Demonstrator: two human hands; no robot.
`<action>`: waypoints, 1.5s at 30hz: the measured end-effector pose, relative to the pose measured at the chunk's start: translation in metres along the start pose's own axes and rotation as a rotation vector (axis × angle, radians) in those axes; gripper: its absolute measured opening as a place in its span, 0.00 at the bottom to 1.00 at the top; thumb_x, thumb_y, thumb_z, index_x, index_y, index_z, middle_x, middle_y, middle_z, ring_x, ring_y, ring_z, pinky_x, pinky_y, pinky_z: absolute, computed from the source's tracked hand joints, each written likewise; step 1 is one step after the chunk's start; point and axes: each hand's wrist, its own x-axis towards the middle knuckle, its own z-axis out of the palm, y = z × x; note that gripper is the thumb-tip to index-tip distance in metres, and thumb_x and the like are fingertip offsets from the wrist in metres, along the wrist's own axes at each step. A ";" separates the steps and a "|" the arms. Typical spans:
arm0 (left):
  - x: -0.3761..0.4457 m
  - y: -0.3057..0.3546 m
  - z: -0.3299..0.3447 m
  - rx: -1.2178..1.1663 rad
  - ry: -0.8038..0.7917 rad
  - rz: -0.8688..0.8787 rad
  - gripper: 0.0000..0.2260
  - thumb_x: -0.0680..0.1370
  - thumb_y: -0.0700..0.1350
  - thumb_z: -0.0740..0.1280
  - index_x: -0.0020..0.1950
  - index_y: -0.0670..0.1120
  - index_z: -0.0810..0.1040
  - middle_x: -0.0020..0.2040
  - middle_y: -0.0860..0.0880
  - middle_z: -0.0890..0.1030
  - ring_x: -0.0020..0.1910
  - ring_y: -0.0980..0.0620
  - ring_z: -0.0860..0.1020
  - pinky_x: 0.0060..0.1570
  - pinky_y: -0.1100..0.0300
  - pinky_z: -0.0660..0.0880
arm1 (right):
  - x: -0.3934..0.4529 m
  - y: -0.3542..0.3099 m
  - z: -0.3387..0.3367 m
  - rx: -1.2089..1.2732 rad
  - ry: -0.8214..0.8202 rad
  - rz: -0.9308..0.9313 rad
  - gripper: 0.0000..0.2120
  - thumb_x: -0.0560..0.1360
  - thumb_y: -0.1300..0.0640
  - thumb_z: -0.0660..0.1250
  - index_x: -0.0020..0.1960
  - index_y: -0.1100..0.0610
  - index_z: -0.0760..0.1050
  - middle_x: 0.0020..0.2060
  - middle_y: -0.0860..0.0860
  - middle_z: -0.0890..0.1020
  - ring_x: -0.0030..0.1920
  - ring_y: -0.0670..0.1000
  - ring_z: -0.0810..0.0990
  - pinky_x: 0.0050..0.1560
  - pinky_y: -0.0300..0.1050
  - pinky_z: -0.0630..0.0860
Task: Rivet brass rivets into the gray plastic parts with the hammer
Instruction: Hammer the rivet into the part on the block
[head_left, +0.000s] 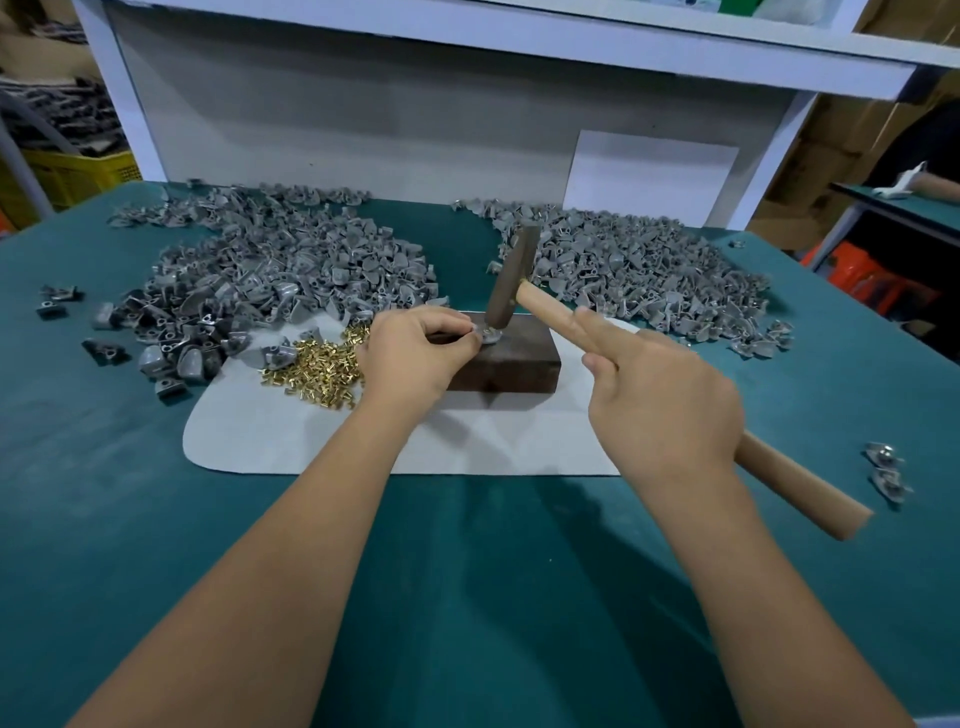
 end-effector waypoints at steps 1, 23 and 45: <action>0.000 0.000 0.000 0.000 -0.006 -0.004 0.02 0.73 0.45 0.76 0.45 0.50 0.87 0.51 0.54 0.85 0.59 0.50 0.79 0.67 0.43 0.69 | 0.001 0.001 0.000 0.012 0.026 0.011 0.18 0.79 0.49 0.60 0.67 0.35 0.68 0.35 0.46 0.67 0.33 0.52 0.64 0.28 0.42 0.53; -0.004 0.001 0.000 -0.017 0.005 -0.011 0.07 0.72 0.46 0.76 0.38 0.58 0.83 0.49 0.57 0.85 0.59 0.52 0.79 0.68 0.43 0.67 | 0.003 -0.004 -0.007 0.117 0.224 -0.012 0.18 0.77 0.53 0.64 0.65 0.39 0.72 0.33 0.47 0.70 0.28 0.54 0.67 0.29 0.40 0.59; -0.004 0.000 0.001 0.061 0.037 -0.004 0.07 0.72 0.50 0.76 0.36 0.60 0.81 0.45 0.63 0.83 0.58 0.58 0.78 0.67 0.44 0.66 | -0.003 -0.006 0.001 0.130 0.222 -0.019 0.19 0.77 0.56 0.63 0.65 0.41 0.73 0.33 0.49 0.71 0.30 0.53 0.63 0.29 0.39 0.55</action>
